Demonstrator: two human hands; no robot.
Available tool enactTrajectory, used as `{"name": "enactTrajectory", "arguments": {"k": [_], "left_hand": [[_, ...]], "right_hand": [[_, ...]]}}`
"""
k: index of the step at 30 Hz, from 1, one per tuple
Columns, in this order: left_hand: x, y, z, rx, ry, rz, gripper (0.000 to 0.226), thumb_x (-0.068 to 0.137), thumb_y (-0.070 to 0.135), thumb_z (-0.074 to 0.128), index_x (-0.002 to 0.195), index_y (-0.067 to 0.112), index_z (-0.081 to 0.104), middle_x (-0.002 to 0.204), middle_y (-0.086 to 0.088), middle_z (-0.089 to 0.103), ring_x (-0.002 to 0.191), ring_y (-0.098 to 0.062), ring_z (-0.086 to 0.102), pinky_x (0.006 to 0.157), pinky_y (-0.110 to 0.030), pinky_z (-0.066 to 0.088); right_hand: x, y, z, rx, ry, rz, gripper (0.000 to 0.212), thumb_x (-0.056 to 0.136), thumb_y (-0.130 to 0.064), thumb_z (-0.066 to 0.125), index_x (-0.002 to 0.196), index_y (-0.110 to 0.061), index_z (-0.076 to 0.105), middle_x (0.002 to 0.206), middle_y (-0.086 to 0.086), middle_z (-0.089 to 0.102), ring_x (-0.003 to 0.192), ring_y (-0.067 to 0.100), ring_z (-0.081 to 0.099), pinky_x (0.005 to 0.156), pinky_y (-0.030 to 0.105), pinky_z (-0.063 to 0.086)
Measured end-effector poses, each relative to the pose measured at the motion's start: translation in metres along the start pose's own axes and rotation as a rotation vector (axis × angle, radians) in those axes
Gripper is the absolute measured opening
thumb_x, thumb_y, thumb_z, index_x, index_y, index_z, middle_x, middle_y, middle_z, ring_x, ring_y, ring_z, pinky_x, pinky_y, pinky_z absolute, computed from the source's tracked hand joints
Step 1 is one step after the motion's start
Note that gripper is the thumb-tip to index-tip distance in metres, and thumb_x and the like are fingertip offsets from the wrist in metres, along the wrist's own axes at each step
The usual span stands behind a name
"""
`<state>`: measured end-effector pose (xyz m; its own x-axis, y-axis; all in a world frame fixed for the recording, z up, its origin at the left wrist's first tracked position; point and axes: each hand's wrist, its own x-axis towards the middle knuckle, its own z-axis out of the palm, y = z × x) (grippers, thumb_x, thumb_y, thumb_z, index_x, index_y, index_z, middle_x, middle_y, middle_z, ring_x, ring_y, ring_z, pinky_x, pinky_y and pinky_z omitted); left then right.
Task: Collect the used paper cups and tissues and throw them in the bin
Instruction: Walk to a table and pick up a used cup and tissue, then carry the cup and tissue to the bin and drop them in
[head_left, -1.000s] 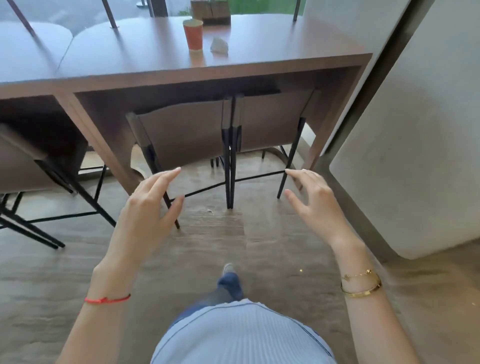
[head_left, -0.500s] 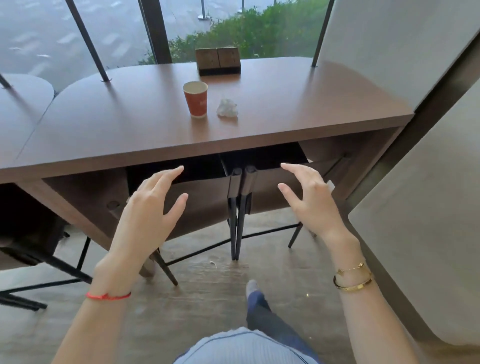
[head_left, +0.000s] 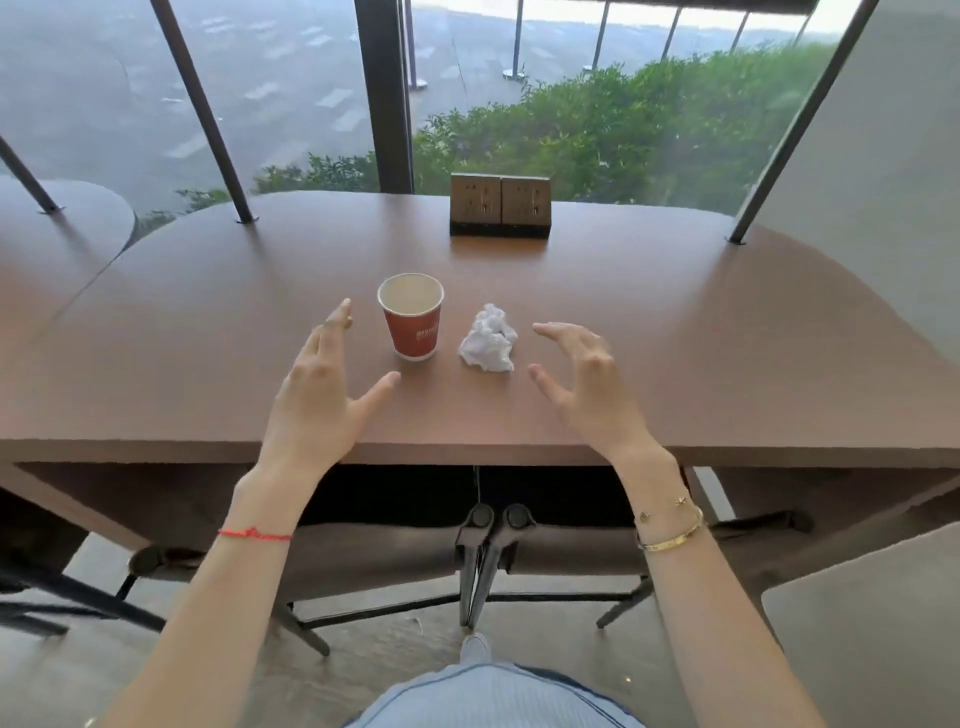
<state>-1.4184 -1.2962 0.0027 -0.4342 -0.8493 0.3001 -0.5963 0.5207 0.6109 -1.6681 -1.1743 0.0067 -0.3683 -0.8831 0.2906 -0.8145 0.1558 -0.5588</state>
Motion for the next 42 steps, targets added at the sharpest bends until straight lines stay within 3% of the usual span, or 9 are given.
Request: {"name": "enactTrajectory", "arguments": {"k": [5,10,15,17,22,28,34,38,42], "left_hand": [[0.047,0.000,0.030,-0.095,0.016,-0.105,0.109,0.068,0.053,0.077,0.152,0.024,0.013,0.146,0.000,0.042,0.130,-0.019,0.045,0.104,-0.042,0.041],[0.075,-0.003,0.052,-0.147,0.002,-0.125,0.109,0.067,0.048,0.081,0.151,0.022,0.018,0.142,0.004,0.045,0.128,-0.012,0.044,0.101,-0.026,0.034],[0.087,-0.005,0.063,-0.218,0.002,-0.131,0.091,0.065,0.042,0.084,0.140,0.027,0.034,0.125,0.016,0.053,0.113,-0.003,0.049,0.088,-0.012,0.035],[0.088,-0.006,0.064,-0.246,0.007,-0.138,0.081,0.064,0.041,0.084,0.130,0.030,0.039,0.114,0.019,0.055,0.104,-0.004,0.054,0.079,-0.005,0.037],[0.082,-0.007,0.053,-0.249,0.060,-0.149,0.077,0.064,0.039,0.086,0.125,0.029,0.039,0.111,0.023,0.054,0.099,0.007,0.052,0.079,-0.001,0.038],[0.046,-0.007,0.028,-0.226,0.128,-0.216,0.077,0.064,0.035,0.087,0.123,0.023,0.038,0.116,0.009,0.056,0.105,-0.010,0.058,0.080,-0.005,0.042],[-0.018,-0.009,-0.007,-0.182,0.247,-0.296,0.077,0.064,0.033,0.088,0.123,0.023,0.039,0.113,0.010,0.056,0.100,0.002,0.057,0.079,-0.004,0.044],[-0.063,-0.018,-0.028,-0.145,0.365,-0.377,0.076,0.064,0.031,0.088,0.122,0.023,0.040,0.107,0.019,0.056,0.097,0.005,0.058,0.073,0.000,0.040],[-0.112,-0.031,-0.051,-0.110,0.456,-0.466,0.074,0.064,0.034,0.087,0.121,0.027,0.040,0.111,0.014,0.057,0.099,0.009,0.057,0.071,0.001,0.041]], "right_hand": [[0.063,0.016,0.020,0.018,-0.155,-0.031,0.057,0.087,-0.028,0.068,0.139,-0.017,0.048,0.146,0.004,0.043,0.139,0.019,0.029,0.115,0.035,0.028],[0.092,0.023,0.041,0.009,-0.298,-0.055,0.061,0.085,-0.030,0.068,0.140,-0.020,0.045,0.149,0.002,0.040,0.140,0.018,0.026,0.115,0.035,0.026],[0.098,0.027,0.055,0.014,-0.249,-0.052,0.033,0.083,-0.018,0.065,0.116,-0.018,0.064,0.118,-0.003,0.062,0.111,0.019,0.046,0.098,0.033,0.039],[0.099,0.028,0.058,0.031,-0.206,-0.030,0.026,0.080,-0.012,0.065,0.106,-0.015,0.068,0.107,-0.002,0.063,0.099,0.020,0.049,0.090,0.029,0.041],[0.100,0.024,0.059,0.099,-0.157,-0.007,0.013,0.083,-0.015,0.065,0.096,-0.016,0.067,0.092,-0.003,0.062,0.085,0.015,0.049,0.070,0.022,0.037],[0.092,0.011,0.058,0.159,-0.173,-0.069,0.013,0.085,-0.013,0.065,0.097,-0.017,0.067,0.093,-0.005,0.061,0.085,0.012,0.050,0.076,0.024,0.042],[0.074,-0.021,0.070,0.233,-0.209,-0.183,0.012,0.084,-0.016,0.067,0.095,-0.018,0.067,0.088,-0.007,0.059,0.080,0.013,0.053,0.072,0.027,0.046],[0.058,-0.056,0.087,0.269,-0.313,-0.300,0.015,0.084,-0.016,0.066,0.098,-0.019,0.067,0.091,-0.007,0.060,0.080,0.011,0.052,0.073,0.024,0.045],[0.042,-0.094,0.108,0.271,-0.405,-0.419,0.017,0.085,-0.016,0.067,0.102,-0.017,0.067,0.094,-0.008,0.060,0.080,0.009,0.051,0.074,0.020,0.043]]}}
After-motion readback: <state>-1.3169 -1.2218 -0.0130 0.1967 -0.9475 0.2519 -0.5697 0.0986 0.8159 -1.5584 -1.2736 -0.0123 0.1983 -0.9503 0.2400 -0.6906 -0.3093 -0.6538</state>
